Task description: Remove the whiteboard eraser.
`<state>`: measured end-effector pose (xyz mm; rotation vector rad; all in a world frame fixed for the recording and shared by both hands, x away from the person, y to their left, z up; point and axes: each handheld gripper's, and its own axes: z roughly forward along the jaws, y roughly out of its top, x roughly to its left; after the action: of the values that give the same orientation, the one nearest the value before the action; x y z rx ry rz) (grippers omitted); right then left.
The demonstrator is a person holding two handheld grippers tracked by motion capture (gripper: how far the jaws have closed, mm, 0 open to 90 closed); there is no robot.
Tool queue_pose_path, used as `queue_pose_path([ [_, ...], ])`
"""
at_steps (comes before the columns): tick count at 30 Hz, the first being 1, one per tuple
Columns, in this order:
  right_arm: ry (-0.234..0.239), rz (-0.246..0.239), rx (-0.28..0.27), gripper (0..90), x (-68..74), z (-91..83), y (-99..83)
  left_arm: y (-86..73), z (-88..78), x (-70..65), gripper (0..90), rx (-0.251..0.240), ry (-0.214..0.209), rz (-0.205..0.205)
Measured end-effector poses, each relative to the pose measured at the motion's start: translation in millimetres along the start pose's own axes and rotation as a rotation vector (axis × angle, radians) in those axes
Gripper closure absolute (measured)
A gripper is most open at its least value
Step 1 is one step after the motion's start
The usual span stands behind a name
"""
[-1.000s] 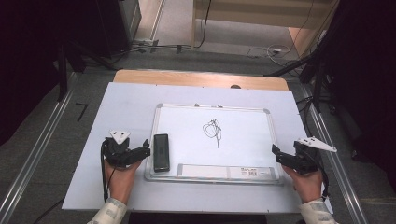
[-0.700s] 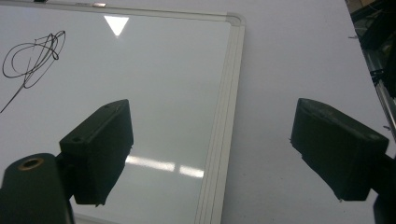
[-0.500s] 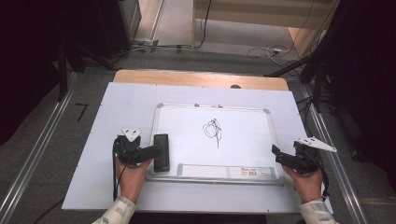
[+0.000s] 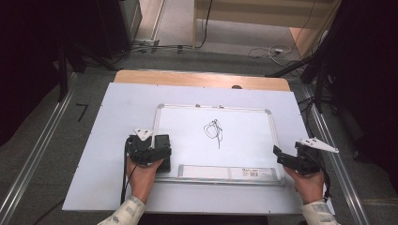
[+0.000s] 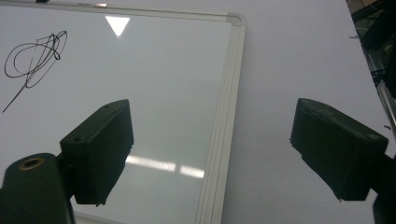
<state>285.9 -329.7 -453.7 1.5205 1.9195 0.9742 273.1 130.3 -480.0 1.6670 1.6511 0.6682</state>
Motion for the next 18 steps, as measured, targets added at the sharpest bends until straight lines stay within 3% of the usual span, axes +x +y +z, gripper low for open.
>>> queue_pose_path([
  [18,0.003,-0.001,-0.002,11.9,-0.4,-0.8,-0.2,-4.2,12.9,-16.4,18.0,0.041,-0.013,0.031],
])
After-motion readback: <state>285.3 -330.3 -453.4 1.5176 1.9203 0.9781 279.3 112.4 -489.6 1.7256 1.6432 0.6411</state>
